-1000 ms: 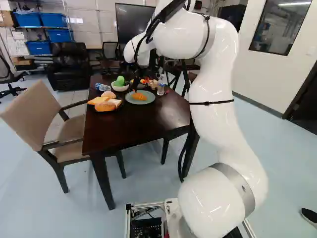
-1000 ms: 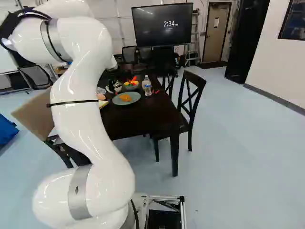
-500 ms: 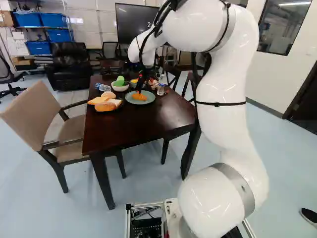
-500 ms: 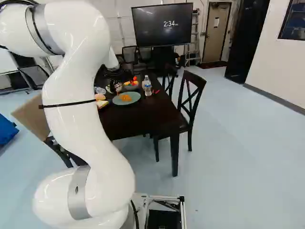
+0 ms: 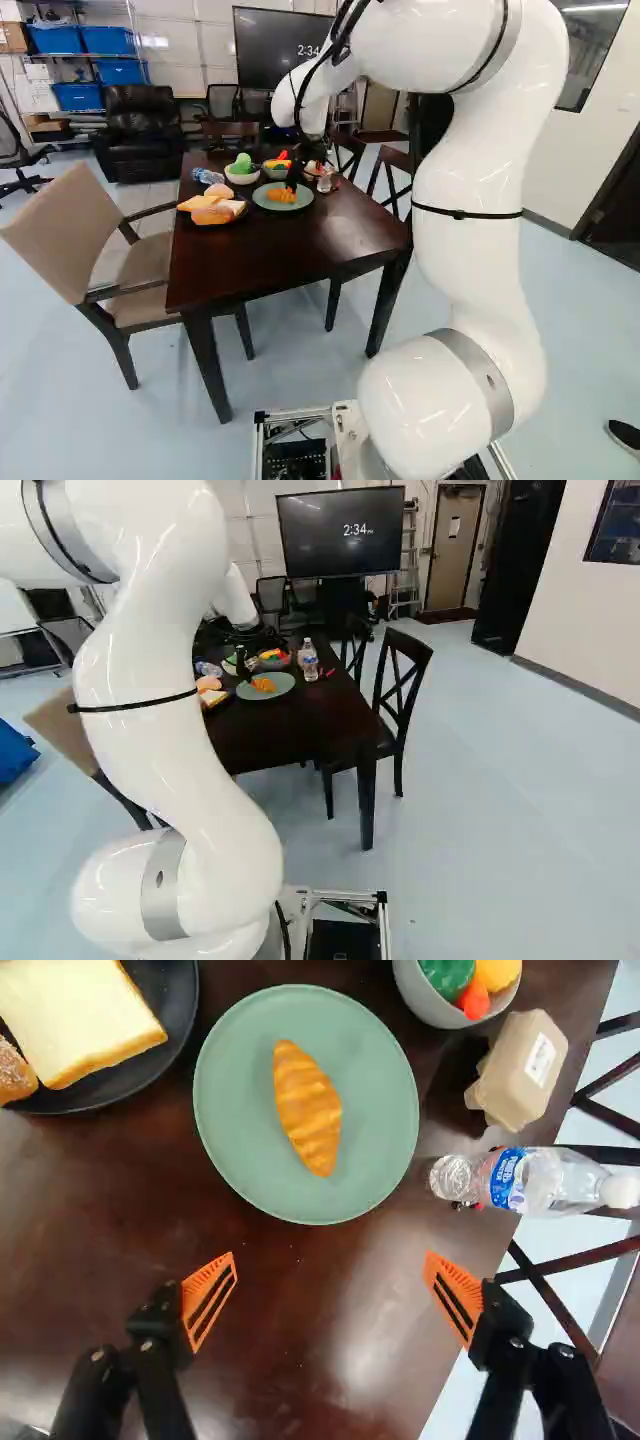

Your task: Move the croissant to the empty plate

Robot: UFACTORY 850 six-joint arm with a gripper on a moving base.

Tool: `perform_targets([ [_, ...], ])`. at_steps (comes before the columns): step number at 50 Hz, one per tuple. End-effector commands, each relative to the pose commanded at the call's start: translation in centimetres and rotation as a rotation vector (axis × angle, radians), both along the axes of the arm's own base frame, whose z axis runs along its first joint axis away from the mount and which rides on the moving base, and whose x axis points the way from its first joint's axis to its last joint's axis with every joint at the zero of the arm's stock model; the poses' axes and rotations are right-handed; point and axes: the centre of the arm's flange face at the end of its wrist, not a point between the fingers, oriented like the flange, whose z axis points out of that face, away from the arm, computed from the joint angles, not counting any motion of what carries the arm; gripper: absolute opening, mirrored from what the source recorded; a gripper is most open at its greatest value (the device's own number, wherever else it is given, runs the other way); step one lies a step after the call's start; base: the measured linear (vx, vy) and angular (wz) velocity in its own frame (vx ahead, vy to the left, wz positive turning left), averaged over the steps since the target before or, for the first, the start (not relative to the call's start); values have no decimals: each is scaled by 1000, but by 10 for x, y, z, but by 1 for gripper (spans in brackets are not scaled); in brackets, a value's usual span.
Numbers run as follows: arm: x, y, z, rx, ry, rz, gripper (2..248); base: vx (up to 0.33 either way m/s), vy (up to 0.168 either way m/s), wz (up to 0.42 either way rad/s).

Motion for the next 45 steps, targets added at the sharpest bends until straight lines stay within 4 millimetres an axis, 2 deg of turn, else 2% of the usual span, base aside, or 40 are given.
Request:
perform_targets([
  [45,-54,-63,4,143,-22,-197,247,0,0,0],
])
